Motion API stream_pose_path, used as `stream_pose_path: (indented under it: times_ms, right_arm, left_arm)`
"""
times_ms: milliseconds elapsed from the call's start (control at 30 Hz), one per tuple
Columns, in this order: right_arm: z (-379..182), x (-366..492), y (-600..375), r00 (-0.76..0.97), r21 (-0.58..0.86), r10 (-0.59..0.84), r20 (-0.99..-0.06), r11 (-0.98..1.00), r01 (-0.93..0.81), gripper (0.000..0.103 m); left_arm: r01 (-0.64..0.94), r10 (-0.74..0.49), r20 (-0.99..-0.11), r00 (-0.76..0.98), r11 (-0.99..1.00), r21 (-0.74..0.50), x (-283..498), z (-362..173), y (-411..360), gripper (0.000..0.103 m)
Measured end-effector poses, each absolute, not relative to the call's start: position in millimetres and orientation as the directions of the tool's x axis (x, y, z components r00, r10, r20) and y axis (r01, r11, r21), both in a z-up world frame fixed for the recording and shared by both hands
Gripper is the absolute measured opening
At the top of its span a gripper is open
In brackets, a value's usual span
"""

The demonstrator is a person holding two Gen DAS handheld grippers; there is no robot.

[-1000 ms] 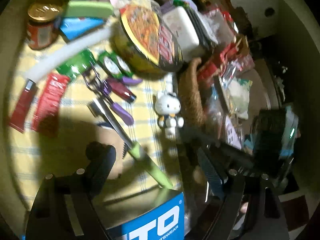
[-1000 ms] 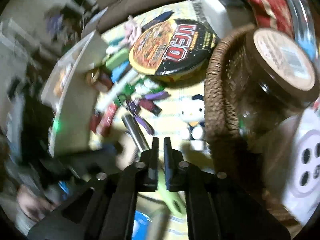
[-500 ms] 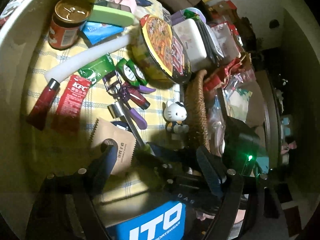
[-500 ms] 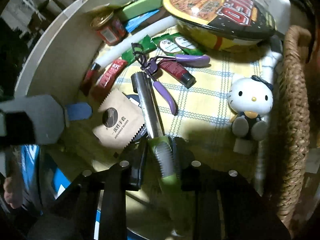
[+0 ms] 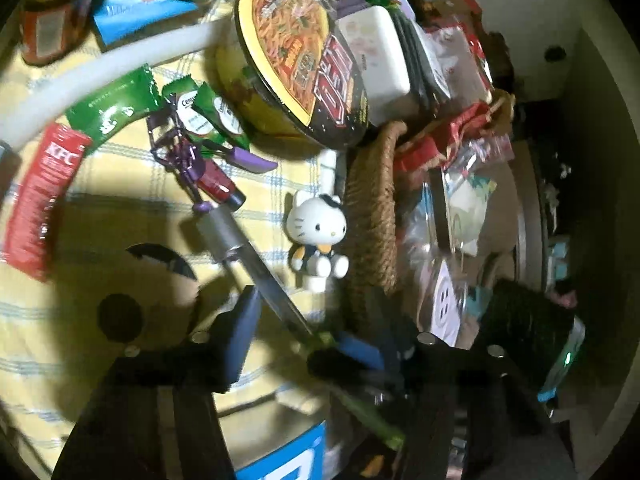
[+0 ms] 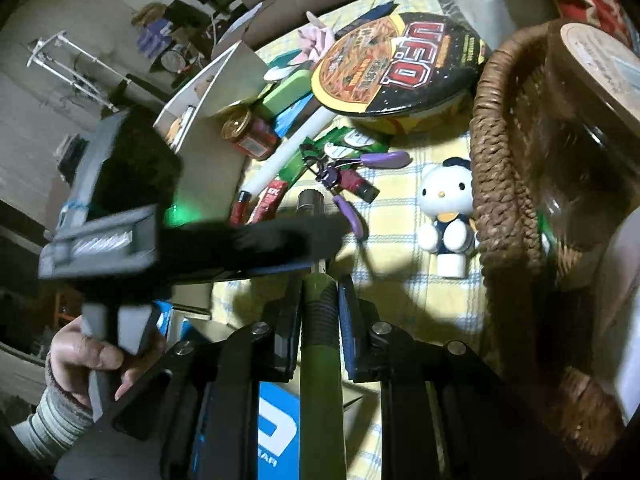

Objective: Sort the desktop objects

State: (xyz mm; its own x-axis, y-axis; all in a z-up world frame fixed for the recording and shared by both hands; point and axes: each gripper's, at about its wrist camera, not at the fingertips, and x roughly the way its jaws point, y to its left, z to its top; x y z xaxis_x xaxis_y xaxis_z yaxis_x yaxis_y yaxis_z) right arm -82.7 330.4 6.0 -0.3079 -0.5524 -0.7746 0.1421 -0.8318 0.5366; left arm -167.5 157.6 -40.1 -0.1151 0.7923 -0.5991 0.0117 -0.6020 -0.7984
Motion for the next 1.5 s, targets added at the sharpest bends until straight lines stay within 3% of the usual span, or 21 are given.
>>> stream_pose_path:
  times_ms: [33, 67, 100, 167, 367, 600, 867, 1033, 1200, 1433, 1500]
  right_arm:
    - [9, -78, 332, -0.310, 0.544, -0.561, -0.768, -0.826, 0.148, 0.016]
    - [12, -77, 331, -0.314, 0.550, -0.570, -0.759, -0.820, 0.157, 0.016]
    - [14, -76, 327, -0.318, 0.542, -0.565, -0.761, -0.824, 0.167, 0.016]
    - [20, -74, 322, -0.331, 0.510, -0.543, -0.772, -0.839, 0.186, 0.016]
    - [55, -65, 318, -0.402, 0.481, -0.529, -0.748, -0.848, 0.221, 0.016]
    - [142, -43, 282, -0.518, 0.412, -0.528, -0.673, -0.849, 0.330, 0.016]
    - [209, -61, 164, -0.424, 0.368, -0.612, -0.668, -0.766, 0.527, 0.016]
    - [199, -81, 45, -0.309, 0.263, -0.605, -0.734, -0.672, 0.692, 0.016]
    - [152, -89, -55, -0.235, 0.102, -0.495, -0.836, -0.562, 0.821, 0.015]
    - [100, -87, -107, -0.215, -0.056, -0.358, -0.909, -0.405, 0.913, 0.016]
    - [89, -90, -108, -0.194, -0.062, -0.327, -0.925, -0.373, 0.926, 0.016]
  left_arm:
    - [0.021, 0.797, -0.592, -0.121, -0.594, -0.804, -169, -41, 158, 0.040]
    - [0.037, 0.807, -0.578, -0.125, -0.578, -0.815, -170, -43, 158, 0.024]
    - [0.054, 0.816, -0.563, -0.129, -0.561, -0.826, -171, -44, 157, 0.015]
    - [0.060, 0.837, -0.530, -0.133, -0.527, -0.847, -171, -42, 159, 0.012]
    - [-0.004, 0.848, -0.501, -0.174, -0.509, -0.861, -164, 0, 163, 0.015]
    - [-0.131, 0.878, -0.425, -0.219, -0.458, -0.879, -144, 98, 127, 0.017]
    - [-0.173, 0.879, -0.348, -0.326, -0.418, -0.892, -124, 159, -14, 0.017]
    - [-0.098, 0.846, -0.281, -0.452, -0.360, -0.928, -107, 137, -119, 0.021]
    - [0.023, 0.773, -0.216, -0.597, -0.253, -0.967, -87, 69, -205, 0.022]
    - [0.059, 0.696, -0.131, -0.706, -0.126, -0.990, -75, 4, -226, 0.025]
    - [0.055, 0.679, -0.107, -0.726, -0.099, -0.994, -71, -6, -223, 0.031]
